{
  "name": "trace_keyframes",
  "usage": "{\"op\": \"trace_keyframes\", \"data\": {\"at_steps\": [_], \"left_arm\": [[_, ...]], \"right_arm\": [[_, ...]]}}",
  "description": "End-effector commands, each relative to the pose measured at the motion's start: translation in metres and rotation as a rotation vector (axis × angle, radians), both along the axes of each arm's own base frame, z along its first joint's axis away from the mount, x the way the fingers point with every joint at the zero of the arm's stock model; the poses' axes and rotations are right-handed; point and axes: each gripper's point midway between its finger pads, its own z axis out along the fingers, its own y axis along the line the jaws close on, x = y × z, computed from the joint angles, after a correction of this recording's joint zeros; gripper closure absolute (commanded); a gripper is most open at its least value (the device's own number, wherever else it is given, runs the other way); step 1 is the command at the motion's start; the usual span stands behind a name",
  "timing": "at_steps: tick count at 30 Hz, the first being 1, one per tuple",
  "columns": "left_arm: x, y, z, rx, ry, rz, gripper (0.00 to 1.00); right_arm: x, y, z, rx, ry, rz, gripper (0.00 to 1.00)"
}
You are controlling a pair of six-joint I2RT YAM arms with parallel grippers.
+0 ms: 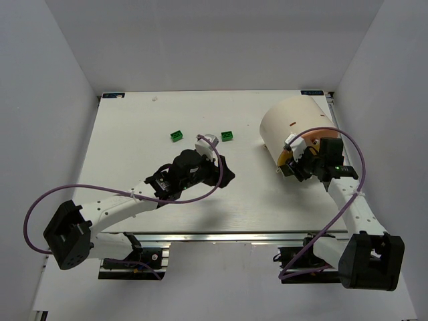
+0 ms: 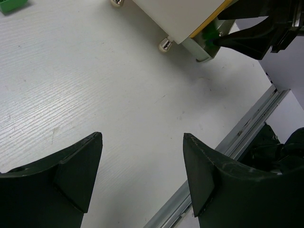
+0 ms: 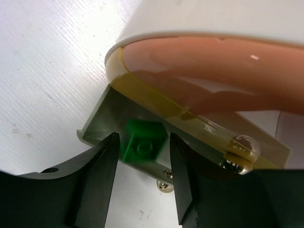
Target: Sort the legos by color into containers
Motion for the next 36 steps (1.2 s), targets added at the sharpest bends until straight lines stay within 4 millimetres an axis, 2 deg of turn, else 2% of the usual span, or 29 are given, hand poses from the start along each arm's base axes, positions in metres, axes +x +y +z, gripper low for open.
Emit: {"op": "trace_keyframes", "data": {"at_steps": [1,6,7,8,10,11,12,13,14,15,16,17,18,19,20,21,22,23,24,25,26,27,28,29,31,32,34,36], "left_arm": [[0.006,-0.003,0.029,-0.056,-0.032,0.016,0.22],[0.009,-0.008,0.028,-0.058,-0.001,0.031,0.21],[0.010,-0.011,0.033,-0.073,0.002,0.033,0.21],[0.011,-0.012,0.025,-0.049,0.030,0.037,0.21],[0.019,-0.017,0.034,-0.074,0.046,0.054,0.21],[0.025,-0.017,0.023,-0.052,0.087,0.077,0.22],[0.031,-0.017,0.021,-0.049,0.112,0.098,0.26],[0.038,-0.019,0.019,-0.052,0.142,0.126,0.29],[0.051,-0.020,0.011,-0.017,0.182,0.158,0.34],[0.058,-0.021,0.008,0.002,0.201,0.172,0.48],[0.063,-0.016,-0.006,0.056,0.245,0.202,0.55],[0.077,-0.022,0.006,0.047,0.239,0.215,0.60],[0.091,-0.019,-0.019,0.106,0.285,0.250,0.63],[0.100,-0.018,-0.025,0.132,0.307,0.278,0.67],[0.103,-0.012,-0.038,0.185,0.345,0.302,0.64],[0.122,-0.014,-0.044,0.205,0.359,0.325,0.56],[0.125,-0.010,-0.055,0.248,0.387,0.335,0.39],[0.129,-0.013,-0.059,0.260,0.392,0.335,0.33],[0.144,-0.015,-0.064,0.265,0.398,0.351,0.28],[0.153,-0.012,-0.067,0.266,0.406,0.369,0.25],[0.157,-0.009,-0.071,0.276,0.422,0.382,0.19],[0.167,-0.013,-0.063,0.252,0.414,0.387,0.17],[0.175,-0.009,-0.075,0.252,0.446,0.421,0.16],[0.182,-0.008,-0.075,0.235,0.458,0.441,0.15],[0.195,-0.006,-0.062,0.164,0.497,0.518,0.14],[0.201,-0.003,-0.082,0.176,0.536,0.561,0.14],[0.217,-0.002,-0.077,0.119,0.553,0.643,0.13],[0.228,-0.001,-0.086,0.091,0.569,0.696,0.13]], "right_arm": [[0.007,0.000,0.005,0.008,-0.026,-0.016,0.47],[0.004,0.001,0.015,0.012,-0.040,-0.018,0.44],[0.003,0.001,0.017,0.014,-0.041,-0.018,0.43],[0.001,0.001,0.020,0.021,-0.043,-0.023,0.44],[0.000,0.002,0.031,0.033,-0.045,-0.032,0.45],[-0.001,0.003,0.038,0.053,-0.050,-0.048,0.49],[-0.001,0.002,0.044,0.058,-0.050,-0.065,0.53],[0.001,0.001,0.056,0.065,-0.067,-0.082,0.62],[-0.003,0.002,0.063,0.091,-0.057,-0.111,0.66],[-0.004,0.001,0.069,0.099,-0.058,-0.127,0.70],[-0.005,0.002,0.076,0.110,-0.058,-0.135,0.81],[-0.009,0.002,0.086,0.118,-0.048,-0.144,0.86],[-0.012,0.004,0.091,0.145,-0.032,-0.163,0.92],[-0.014,0.005,0.097,0.165,-0.024,-0.172,1.00],[-0.018,0.008,0.104,0.181,-0.006,-0.174,1.00],[-0.021,0.014,0.108,0.213,0.012,-0.153,1.00],[-0.025,0.020,0.111,0.234,0.025,-0.133,0.87],[-0.027,0.026,0.114,0.255,0.039,-0.105,0.75],[-0.036,0.038,0.120,0.302,0.061,-0.040,0.60],[-0.040,0.044,0.123,0.319,0.064,0.003,0.32],[-0.044,0.049,0.127,0.340,0.062,0.036,0.27],[-0.051,0.059,0.131,0.378,0.065,0.091,0.22],[-0.053,0.062,0.133,0.391,0.061,0.108,0.18],[-0.055,0.064,0.133,0.399,0.060,0.121,0.18],[-0.054,0.065,0.132,0.406,0.048,0.128,0.18],[-0.052,0.065,0.130,0.410,0.057,0.117,0.19],[-0.049,0.064,0.130,0.405,0.049,0.110,0.19],[-0.047,0.063,0.129,0.410,0.050,0.102,0.20]]}}
